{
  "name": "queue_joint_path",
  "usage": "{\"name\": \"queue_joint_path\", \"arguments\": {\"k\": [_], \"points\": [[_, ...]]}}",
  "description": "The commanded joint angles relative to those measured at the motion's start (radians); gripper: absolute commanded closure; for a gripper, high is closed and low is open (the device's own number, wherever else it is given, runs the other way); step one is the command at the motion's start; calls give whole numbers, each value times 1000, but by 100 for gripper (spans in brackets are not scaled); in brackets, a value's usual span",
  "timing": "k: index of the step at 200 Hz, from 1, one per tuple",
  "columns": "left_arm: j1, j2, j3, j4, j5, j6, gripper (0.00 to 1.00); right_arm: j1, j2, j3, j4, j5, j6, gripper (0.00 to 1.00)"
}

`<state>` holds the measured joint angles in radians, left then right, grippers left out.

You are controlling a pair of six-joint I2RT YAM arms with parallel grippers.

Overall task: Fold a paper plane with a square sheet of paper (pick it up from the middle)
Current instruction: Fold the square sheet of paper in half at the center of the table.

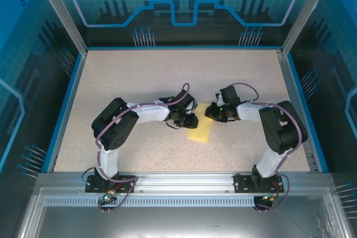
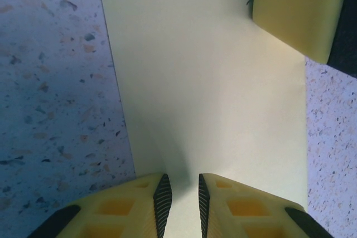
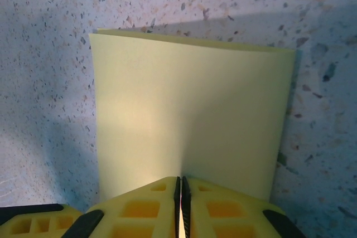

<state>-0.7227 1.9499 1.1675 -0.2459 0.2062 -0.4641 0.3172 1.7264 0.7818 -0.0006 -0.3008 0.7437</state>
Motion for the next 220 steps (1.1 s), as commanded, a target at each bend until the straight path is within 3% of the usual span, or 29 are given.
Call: {"name": "queue_joint_path", "arguments": {"k": [1,70,110,136,168,220], "points": [[16,58,-36,-108,-105,22,74,-44,24,-19,14,62,-17,86],[17,57,-36,-119,-110,31,74,-125,-25,-41,-2,55,-53,86],[17,60,-27,-122,-107,33,74,-118,-94,-18,-30,45,-57,86],[16,66,-21,-119,-103,32,74,-64,-120,23,-36,31,-37,86],[17,67,-20,-114,-100,25,74,6,-61,65,7,31,5,86],[17,59,-30,-122,-106,32,74,2,65,117,39,37,-3,86]]}}
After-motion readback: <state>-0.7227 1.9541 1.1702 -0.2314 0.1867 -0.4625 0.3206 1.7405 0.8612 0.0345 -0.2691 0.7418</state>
